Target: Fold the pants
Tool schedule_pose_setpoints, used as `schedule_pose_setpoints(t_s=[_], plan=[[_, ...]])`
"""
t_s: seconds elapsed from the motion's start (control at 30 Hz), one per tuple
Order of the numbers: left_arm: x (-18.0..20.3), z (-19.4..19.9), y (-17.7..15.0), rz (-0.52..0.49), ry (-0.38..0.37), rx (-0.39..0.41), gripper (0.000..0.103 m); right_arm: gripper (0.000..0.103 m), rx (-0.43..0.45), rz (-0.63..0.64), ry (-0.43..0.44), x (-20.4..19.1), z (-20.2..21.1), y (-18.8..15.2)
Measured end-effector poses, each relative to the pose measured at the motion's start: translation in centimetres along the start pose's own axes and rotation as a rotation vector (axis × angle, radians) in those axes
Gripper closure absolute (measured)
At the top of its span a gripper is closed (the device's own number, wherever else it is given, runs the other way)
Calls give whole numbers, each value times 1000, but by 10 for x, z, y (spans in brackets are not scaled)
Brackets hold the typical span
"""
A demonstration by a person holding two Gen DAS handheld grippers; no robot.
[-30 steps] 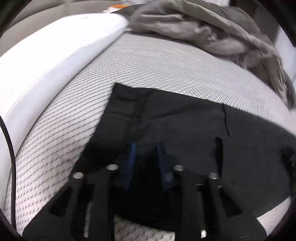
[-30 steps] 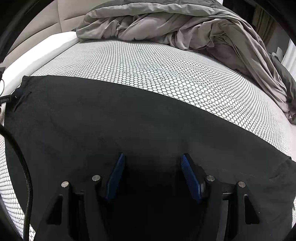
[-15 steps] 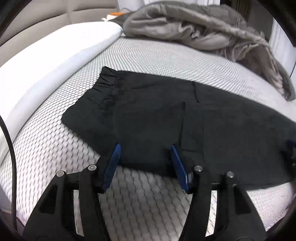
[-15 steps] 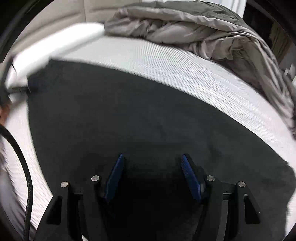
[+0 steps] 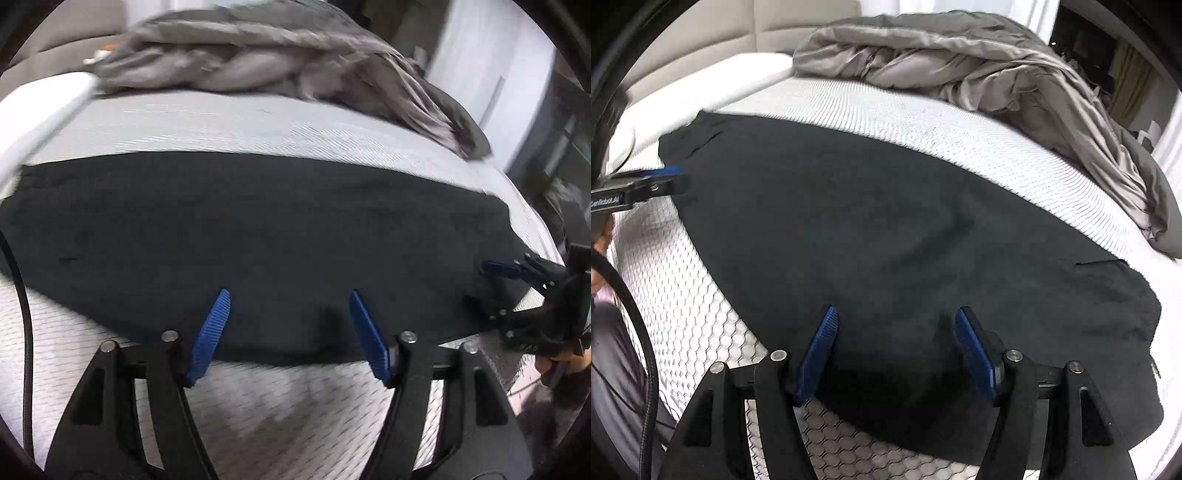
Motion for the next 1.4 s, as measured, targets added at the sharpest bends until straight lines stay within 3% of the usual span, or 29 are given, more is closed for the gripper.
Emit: schedule_pose_setpoints(t_s=[0.07, 0.13, 0.2, 0.27, 0.3, 0.4, 0.53, 0.63, 0.77, 0.83, 0.9, 1.1, 1.3, 1.4], plan=[[12, -13, -18, -47, 98, -47, 35, 36, -39, -21, -4, 4, -7, -12], [22, -10, -26, -111, 164, -42, 34, 36, -50, -67, -21, 16, -6, -19], [24, 1, -33, -91, 187, -46, 34, 36, -53, -120, -54, 33, 1, -31], [27, 16, -36, -52, 173, -41, 34, 36, -40, -205, -26, 43, 13, -43], [33, 25, -38, -34, 144, -32, 34, 36, -32, -240, -7, 45, 19, -47], [40, 50, -37, 43, 4, -4, 34, 36, 31, -329, 156, 28, 42, -52], [54, 65, -60, 190, -184, -48, 36, 36, 80, -411, 380, -8, 65, -45], [68, 57, -79, 279, -281, -124, 47, 36, 48, -490, 512, -33, 59, -43], [83, 49, -81, 399, -380, -143, 47, 36, 31, -670, 638, -32, 37, -36], [85, 37, -79, 474, -386, -155, 47, 37, 48, -779, 645, -21, 21, -33], [86, 26, -77, 526, -361, -152, 47, 46, 78, -861, 638, -10, 7, -29], [105, 13, -70, 505, -245, -107, 47, 47, 187, -980, 610, 8, 1, -21], [93, 25, -69, 635, -316, -83, 47, 50, 152, -1053, 628, 12, 14, -47], [81, 32, -73, 697, -302, -66, 47, 50, 140, -1081, 653, 14, 23, -57]])
Point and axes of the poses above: each gripper's, at about its wrist camera, not at the fingertips, and z roughly against the way its jaws point, x to its right, y to its top, the point moved 10 cm from there along -z, roughly the way its jaws point, and after that the axes turned 3 degrees about -x, right-handed, at the moved point
